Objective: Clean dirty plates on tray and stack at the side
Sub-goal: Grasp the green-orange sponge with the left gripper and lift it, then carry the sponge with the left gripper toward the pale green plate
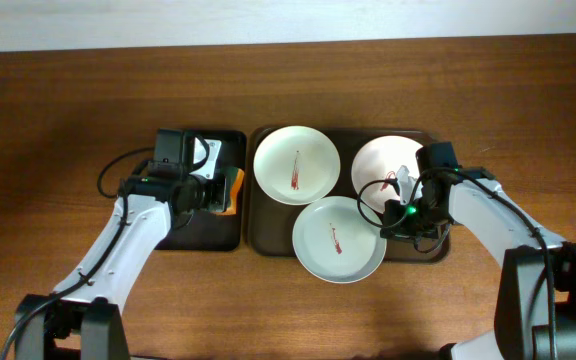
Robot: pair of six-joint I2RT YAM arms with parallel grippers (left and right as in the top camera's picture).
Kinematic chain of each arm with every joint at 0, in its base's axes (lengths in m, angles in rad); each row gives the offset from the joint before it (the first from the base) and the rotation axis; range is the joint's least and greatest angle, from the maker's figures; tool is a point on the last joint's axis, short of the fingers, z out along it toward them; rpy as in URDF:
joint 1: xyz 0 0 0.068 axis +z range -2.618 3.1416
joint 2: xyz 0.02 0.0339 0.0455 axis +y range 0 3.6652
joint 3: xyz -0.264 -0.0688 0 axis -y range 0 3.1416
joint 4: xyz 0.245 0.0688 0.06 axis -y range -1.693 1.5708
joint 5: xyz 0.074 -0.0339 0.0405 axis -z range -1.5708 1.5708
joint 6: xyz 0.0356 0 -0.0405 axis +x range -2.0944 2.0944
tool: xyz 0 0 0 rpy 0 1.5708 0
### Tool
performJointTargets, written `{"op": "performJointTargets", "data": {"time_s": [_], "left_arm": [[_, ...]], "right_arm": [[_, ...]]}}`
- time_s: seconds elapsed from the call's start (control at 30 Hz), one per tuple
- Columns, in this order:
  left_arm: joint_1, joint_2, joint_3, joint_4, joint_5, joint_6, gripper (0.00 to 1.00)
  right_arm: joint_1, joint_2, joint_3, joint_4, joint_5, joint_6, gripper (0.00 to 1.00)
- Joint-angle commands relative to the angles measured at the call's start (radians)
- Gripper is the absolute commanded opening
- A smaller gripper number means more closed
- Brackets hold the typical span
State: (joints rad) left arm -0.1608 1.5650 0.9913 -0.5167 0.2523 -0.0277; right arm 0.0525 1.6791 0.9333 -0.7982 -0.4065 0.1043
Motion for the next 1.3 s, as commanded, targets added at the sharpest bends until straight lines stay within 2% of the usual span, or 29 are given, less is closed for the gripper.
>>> {"op": "performJointTargets", "data": {"time_s": [0.0,0.27,0.8,1.07,1.27], "left_arm": [[0.000,-0.021,0.008,0.041,0.021,-0.010,0.00],[0.000,-0.060,0.008,0.217,-0.045,-0.010,0.00],[0.000,-0.233,0.008,0.322,-0.085,0.032,0.00],[0.000,-0.236,0.008,0.325,-0.085,0.032,0.00],[0.000,-0.213,0.008,0.198,-0.165,0.032,0.00]], "right_arm": [[0.006,0.008,0.021,0.006,-0.008,0.006,0.04],[0.006,0.008,0.021,0.006,-0.008,0.005,0.04],[0.006,0.008,0.021,0.011,-0.008,0.005,0.04],[0.006,0.008,0.021,0.011,-0.008,0.005,0.04],[0.006,0.008,0.021,0.011,-0.008,0.005,0.04]]}}
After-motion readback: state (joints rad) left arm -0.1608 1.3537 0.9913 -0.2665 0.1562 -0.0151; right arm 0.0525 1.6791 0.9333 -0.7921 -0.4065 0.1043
